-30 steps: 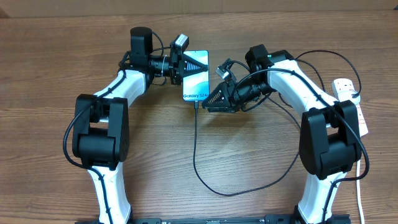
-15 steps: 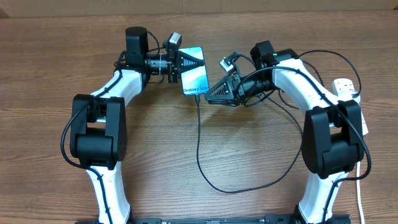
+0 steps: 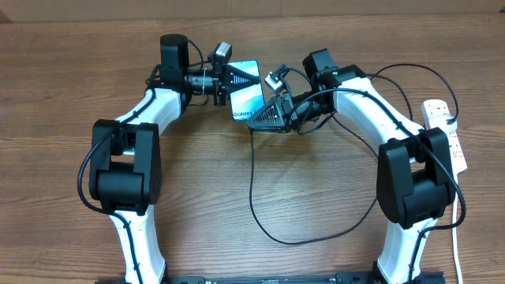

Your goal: Plug charger to phone and switch on socket

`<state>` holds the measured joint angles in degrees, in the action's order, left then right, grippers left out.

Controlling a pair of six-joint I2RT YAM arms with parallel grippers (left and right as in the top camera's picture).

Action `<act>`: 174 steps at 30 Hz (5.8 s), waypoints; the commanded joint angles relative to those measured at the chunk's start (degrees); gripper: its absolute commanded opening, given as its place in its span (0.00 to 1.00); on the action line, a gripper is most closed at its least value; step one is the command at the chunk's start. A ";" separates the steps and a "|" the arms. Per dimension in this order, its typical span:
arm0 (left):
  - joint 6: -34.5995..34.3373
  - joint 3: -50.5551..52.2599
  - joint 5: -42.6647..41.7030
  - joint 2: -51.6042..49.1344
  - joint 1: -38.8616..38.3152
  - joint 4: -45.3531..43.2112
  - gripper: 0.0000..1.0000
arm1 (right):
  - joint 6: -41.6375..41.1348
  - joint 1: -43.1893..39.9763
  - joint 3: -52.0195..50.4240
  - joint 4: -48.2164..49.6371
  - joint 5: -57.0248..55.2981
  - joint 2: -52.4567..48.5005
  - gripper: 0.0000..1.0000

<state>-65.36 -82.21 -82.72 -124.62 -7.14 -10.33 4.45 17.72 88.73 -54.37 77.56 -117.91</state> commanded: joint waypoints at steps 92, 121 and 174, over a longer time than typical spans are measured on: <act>3.67 -0.22 -6.88 2.16 -3.28 -0.22 0.04 | 6.69 -11.37 0.85 -17.46 -19.93 1.86 1.00; 3.67 -0.22 -6.84 2.16 -3.28 -0.22 0.04 | 6.54 -11.37 0.85 -19.89 -25.00 1.86 1.00; 3.61 -0.22 -6.75 2.16 -3.28 -0.20 0.04 | 3.32 -12.98 1.73 -17.94 -25.31 9.77 0.49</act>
<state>-62.41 -82.41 -87.88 -123.96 -10.15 -10.31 7.92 4.91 88.84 -72.66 52.05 -114.41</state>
